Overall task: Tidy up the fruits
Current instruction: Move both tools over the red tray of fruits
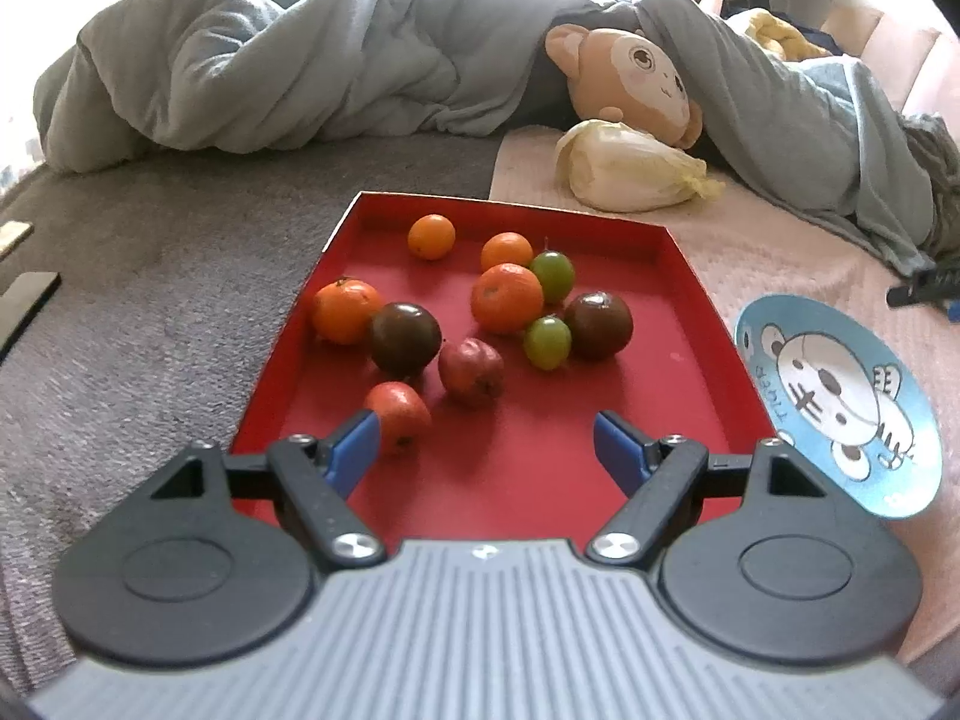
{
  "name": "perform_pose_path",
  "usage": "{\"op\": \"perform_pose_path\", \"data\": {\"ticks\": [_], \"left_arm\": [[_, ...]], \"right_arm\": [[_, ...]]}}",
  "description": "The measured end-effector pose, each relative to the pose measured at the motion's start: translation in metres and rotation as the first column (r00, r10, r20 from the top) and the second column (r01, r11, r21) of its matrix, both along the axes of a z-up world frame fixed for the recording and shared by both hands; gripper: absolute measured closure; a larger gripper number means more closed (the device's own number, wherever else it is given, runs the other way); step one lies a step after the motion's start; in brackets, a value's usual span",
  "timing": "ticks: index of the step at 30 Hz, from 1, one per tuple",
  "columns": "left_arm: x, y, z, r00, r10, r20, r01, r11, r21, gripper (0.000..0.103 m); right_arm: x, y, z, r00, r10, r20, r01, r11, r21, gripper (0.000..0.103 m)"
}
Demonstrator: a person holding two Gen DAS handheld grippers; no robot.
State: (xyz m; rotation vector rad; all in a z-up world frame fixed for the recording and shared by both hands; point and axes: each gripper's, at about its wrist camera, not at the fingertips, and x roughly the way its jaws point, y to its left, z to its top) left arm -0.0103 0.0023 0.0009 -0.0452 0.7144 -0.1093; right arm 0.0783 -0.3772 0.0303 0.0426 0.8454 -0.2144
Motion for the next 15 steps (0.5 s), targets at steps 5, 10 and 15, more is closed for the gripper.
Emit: {"op": "perform_pose_path", "data": {"ticks": [5, 10, 15], "left_arm": [[-0.01, 0.001, 0.004, 1.0, 0.007, 0.011, -0.007, 1.0, 0.01, 0.023], [-0.018, 0.008, 0.008, 0.999, 0.039, 0.0, -0.039, 0.999, 0.014, 0.023], [-0.032, 0.018, 0.008, 0.997, 0.079, 0.002, -0.079, 0.996, 0.048, 0.023]], "right_arm": [[-0.034, 0.057, 0.029, 0.979, 0.202, 0.005, -0.202, 0.976, 0.085, 0.0], [-0.063, 0.103, 0.042, 0.942, 0.335, 0.015, -0.334, 0.93, 0.152, 0.0], [-0.075, 0.135, 0.045, 0.876, 0.483, 0.01, -0.48, 0.867, 0.133, 0.0]]}}
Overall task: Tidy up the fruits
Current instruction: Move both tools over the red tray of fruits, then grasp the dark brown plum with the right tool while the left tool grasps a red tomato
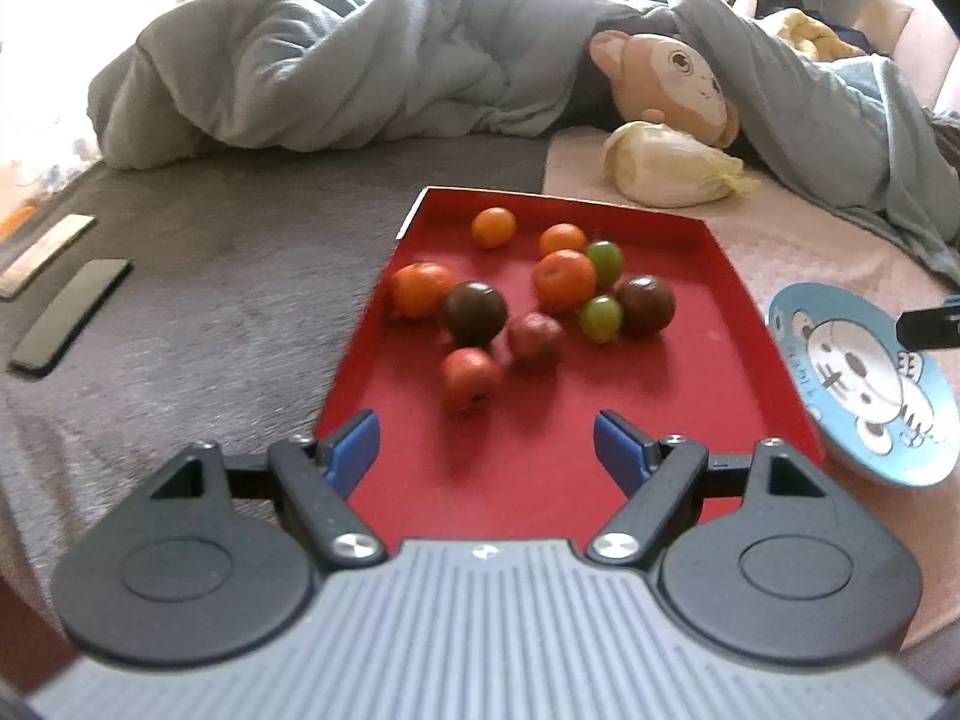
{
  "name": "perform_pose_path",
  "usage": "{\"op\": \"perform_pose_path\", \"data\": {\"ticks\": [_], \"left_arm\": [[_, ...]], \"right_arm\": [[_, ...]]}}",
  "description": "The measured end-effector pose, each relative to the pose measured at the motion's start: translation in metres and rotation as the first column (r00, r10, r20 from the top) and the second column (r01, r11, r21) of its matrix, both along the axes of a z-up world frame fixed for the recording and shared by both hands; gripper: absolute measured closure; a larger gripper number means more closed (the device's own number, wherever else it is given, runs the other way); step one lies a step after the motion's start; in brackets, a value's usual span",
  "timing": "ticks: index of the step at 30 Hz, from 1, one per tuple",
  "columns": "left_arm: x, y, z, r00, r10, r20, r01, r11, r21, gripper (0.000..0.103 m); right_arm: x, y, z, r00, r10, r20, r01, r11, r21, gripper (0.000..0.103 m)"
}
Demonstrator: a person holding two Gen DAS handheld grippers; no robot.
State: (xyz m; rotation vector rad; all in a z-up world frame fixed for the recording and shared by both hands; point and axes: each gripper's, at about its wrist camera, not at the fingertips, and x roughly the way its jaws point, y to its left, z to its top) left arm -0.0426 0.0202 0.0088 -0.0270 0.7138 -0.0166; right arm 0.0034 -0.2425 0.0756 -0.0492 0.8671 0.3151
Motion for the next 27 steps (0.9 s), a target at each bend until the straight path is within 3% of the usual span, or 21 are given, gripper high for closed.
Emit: {"op": "perform_pose_path", "data": {"ticks": [6, 13, 18, 27], "left_arm": [[0.005, 0.008, -0.006, 0.999, 0.039, -0.031, -0.04, 0.998, -0.038, 0.023], [0.006, 0.001, -0.01, 1.0, 0.024, -0.019, -0.024, 1.0, 0.007, 0.023], [0.009, 0.005, -0.01, 1.0, 0.017, -0.018, -0.018, 0.999, -0.027, 0.023], [0.021, 0.006, -0.013, 1.0, 0.015, -0.012, -0.015, 1.0, -0.025, 0.024]], "right_arm": [[0.004, 0.021, -0.018, 0.99, 0.138, -0.034, -0.137, 0.99, 0.021, 0.0], [0.007, 0.046, -0.02, 0.966, 0.255, -0.036, -0.255, 0.967, 0.02, 0.0], [0.01, 0.064, -0.029, 0.948, 0.316, -0.045, -0.316, 0.949, 0.0, 0.001], [0.027, 0.102, -0.043, 0.919, 0.388, -0.064, -0.393, 0.917, -0.074, 0.016]]}}
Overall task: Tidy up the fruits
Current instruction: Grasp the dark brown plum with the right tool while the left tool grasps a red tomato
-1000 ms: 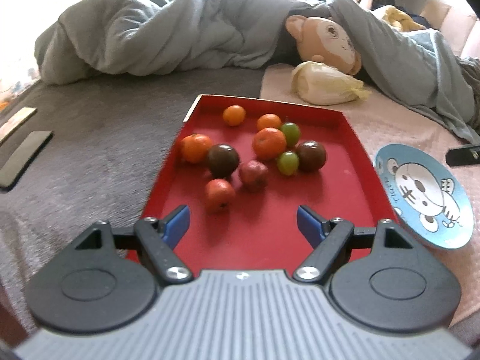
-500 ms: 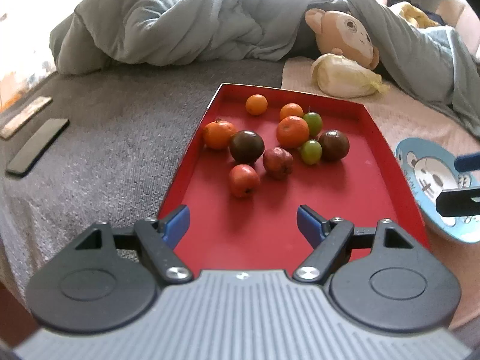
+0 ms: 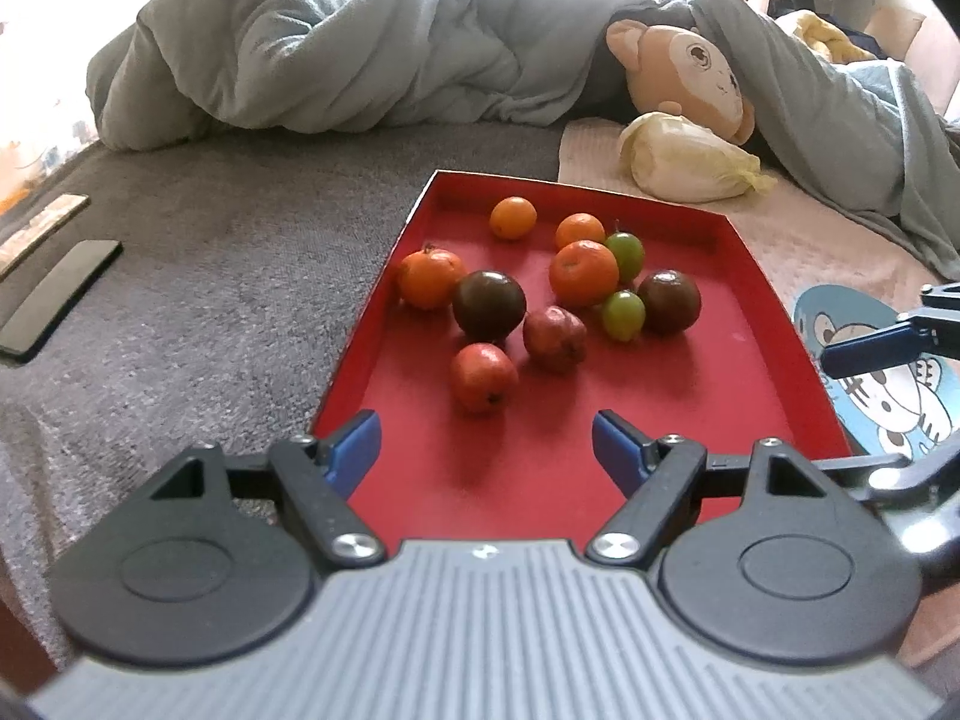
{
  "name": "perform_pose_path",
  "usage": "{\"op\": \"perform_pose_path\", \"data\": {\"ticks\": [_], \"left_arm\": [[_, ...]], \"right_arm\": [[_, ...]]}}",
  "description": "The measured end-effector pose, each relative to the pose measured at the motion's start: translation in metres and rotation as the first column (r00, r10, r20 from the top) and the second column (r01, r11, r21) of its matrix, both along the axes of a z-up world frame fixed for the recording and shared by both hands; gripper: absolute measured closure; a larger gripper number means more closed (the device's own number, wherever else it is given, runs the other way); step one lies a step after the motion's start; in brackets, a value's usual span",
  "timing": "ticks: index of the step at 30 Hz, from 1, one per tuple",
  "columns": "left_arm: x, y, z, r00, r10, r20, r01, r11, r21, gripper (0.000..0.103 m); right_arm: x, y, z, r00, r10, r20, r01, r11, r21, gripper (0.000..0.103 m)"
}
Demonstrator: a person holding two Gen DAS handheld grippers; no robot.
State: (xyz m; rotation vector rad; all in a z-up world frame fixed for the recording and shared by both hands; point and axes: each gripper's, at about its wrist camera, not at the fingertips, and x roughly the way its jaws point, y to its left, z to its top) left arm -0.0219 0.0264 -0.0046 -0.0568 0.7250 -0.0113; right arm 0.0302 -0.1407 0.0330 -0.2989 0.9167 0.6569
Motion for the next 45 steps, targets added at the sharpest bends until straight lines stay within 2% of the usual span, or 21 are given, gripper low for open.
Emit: {"op": "perform_pose_path", "data": {"ticks": [3, 11, 15, 18, 22, 27, 38, 41, 43, 44, 45], "left_arm": [[0.005, 0.0, -0.001, 1.0, 0.003, 0.0, -0.003, 1.0, 0.002, 0.024], [0.019, 0.003, -0.008, 0.999, 0.031, -0.032, -0.031, 1.0, -0.003, 0.024], [0.024, 0.004, -0.011, 0.998, 0.041, -0.043, -0.041, 0.999, 0.01, 0.032], [0.027, 0.006, -0.014, 0.997, 0.04, -0.059, -0.04, 0.999, 0.004, 0.041], [0.028, 0.004, -0.015, 0.998, 0.03, -0.058, -0.029, 0.999, 0.018, 0.042], [0.032, 0.001, -0.016, 0.998, 0.008, -0.061, -0.007, 1.0, 0.017, 0.041], [0.034, 0.005, -0.014, 0.998, -0.008, -0.065, 0.005, 0.999, -0.039, 0.041], [0.034, 0.004, -0.015, 0.998, -0.016, -0.062, 0.013, 0.999, -0.038, 0.042], [0.034, 0.004, -0.014, 0.998, -0.019, -0.059, 0.017, 0.999, -0.035, 0.052], [0.034, 0.004, -0.014, 0.998, -0.02, -0.058, 0.018, 0.999, -0.036, 0.061], [0.034, 0.004, -0.014, 0.998, -0.023, -0.057, 0.021, 0.999, -0.038, 0.065]], "right_arm": [[0.016, 0.003, -0.004, 1.0, -0.027, -0.001, 0.027, 1.0, -0.012, 0.021], [0.061, 0.002, -0.018, 0.993, -0.116, -0.007, 0.116, 0.993, -0.009, 0.022], [0.077, 0.003, -0.022, 0.991, -0.13, -0.015, 0.13, 0.992, -0.008, 0.024], [0.084, 0.011, -0.026, 0.992, -0.123, -0.014, 0.123, 0.992, -0.036, 0.032], [0.094, 0.017, -0.036, 0.992, -0.123, -0.032, 0.12, 0.99, -0.077, 0.048], [0.102, 0.02, -0.04, 0.992, -0.125, -0.027, 0.123, 0.989, -0.079, 0.048], [0.115, 0.03, -0.04, 0.991, -0.127, -0.027, 0.125, 0.99, -0.072, 0.046], [0.116, 0.03, -0.04, 0.992, -0.125, -0.026, 0.123, 0.99, -0.069, 0.049], [0.116, 0.032, -0.039, 0.992, -0.124, -0.025, 0.122, 0.991, -0.061, 0.056], [0.116, 0.033, -0.038, 0.992, -0.121, -0.027, 0.119, 0.991, -0.059, 0.057], [0.116, 0.034, -0.038, 0.993, -0.119, -0.023, 0.118, 0.991, -0.064, 0.057]]}}
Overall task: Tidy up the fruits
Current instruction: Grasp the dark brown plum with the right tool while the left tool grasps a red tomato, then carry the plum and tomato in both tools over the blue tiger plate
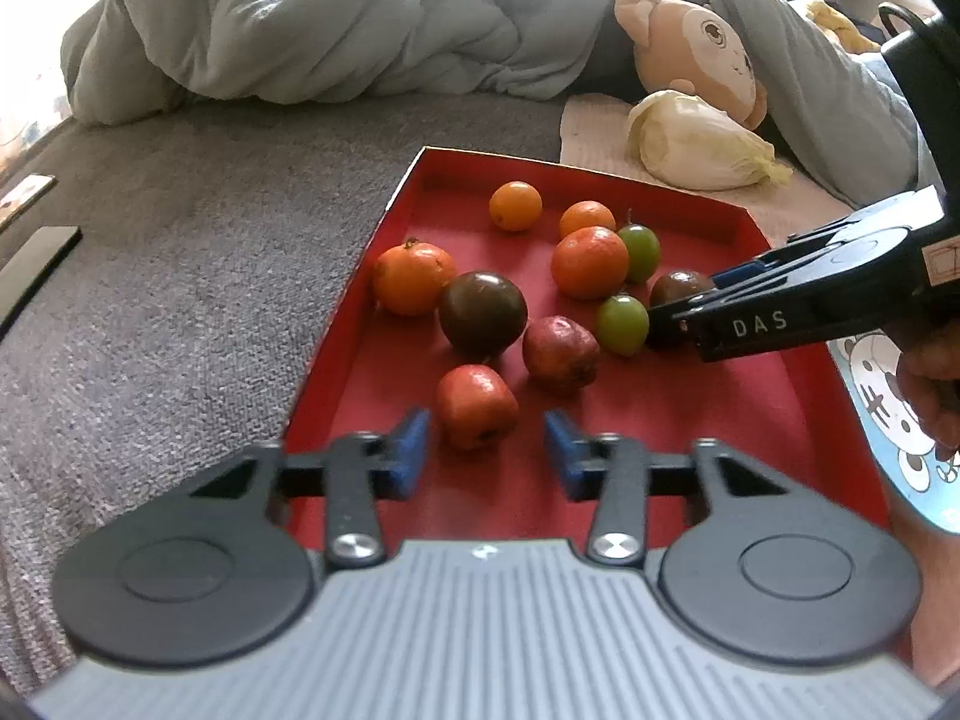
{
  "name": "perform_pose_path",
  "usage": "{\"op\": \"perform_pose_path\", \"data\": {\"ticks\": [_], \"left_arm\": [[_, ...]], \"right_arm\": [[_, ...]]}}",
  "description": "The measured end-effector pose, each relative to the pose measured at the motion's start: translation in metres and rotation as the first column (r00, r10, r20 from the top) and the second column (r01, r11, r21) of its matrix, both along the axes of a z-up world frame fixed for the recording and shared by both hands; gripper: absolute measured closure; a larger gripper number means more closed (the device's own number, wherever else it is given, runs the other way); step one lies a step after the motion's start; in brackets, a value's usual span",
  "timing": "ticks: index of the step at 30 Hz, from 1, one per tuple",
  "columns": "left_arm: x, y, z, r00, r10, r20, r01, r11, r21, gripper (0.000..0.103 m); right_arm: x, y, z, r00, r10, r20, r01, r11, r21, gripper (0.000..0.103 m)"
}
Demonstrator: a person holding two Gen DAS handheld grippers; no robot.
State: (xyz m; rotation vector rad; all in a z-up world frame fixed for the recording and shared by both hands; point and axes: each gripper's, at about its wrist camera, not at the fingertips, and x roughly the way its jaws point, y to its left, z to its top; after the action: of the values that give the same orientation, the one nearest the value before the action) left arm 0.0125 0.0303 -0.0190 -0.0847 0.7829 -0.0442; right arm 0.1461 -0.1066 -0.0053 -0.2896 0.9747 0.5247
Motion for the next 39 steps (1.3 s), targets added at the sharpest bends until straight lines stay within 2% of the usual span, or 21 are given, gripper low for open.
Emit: {"op": "perform_pose_path", "data": {"ticks": [4, 15, 24, 29, 33, 39], "left_arm": [[0.0, 0.001, 0.0, 1.0, -0.006, 0.002, 0.006, 1.0, -0.004, 0.071], [-0.002, 0.004, 0.001, 1.0, -0.02, 0.004, 0.02, 0.999, -0.028, 0.072], [-0.004, 0.002, 0.002, 1.0, -0.029, 0.009, 0.029, 0.999, -0.032, 0.072], [-0.008, 0.005, 0.006, 0.999, -0.032, 0.028, 0.034, 0.997, -0.064, 0.072], [-0.014, 0.001, 0.008, 0.997, -0.056, 0.049, 0.059, 0.995, -0.078, 0.072], [-0.017, -0.01, 0.007, 0.995, -0.077, 0.056, 0.08, 0.996, -0.048, 0.072]], "right_arm": [[-0.001, 0.0, 0.001, 1.0, -0.002, -0.004, 0.002, 1.0, -0.014, 0.058], [-0.024, -0.02, 0.017, 0.997, -0.042, -0.058, 0.04, 0.998, -0.043, 0.058], [-0.083, -0.035, 0.054, 0.997, -0.016, -0.079, 0.015, 1.0, -0.01, 0.058], [-0.107, -0.035, 0.061, 0.998, -0.017, -0.053, 0.018, 1.0, 0.014, 0.058], [-0.109, -0.039, 0.064, 0.999, -0.006, -0.04, 0.007, 1.0, 0.03, 0.058], [-0.106, -0.045, 0.063, 0.999, 0.014, -0.042, -0.012, 0.999, 0.034, 0.058]]}}
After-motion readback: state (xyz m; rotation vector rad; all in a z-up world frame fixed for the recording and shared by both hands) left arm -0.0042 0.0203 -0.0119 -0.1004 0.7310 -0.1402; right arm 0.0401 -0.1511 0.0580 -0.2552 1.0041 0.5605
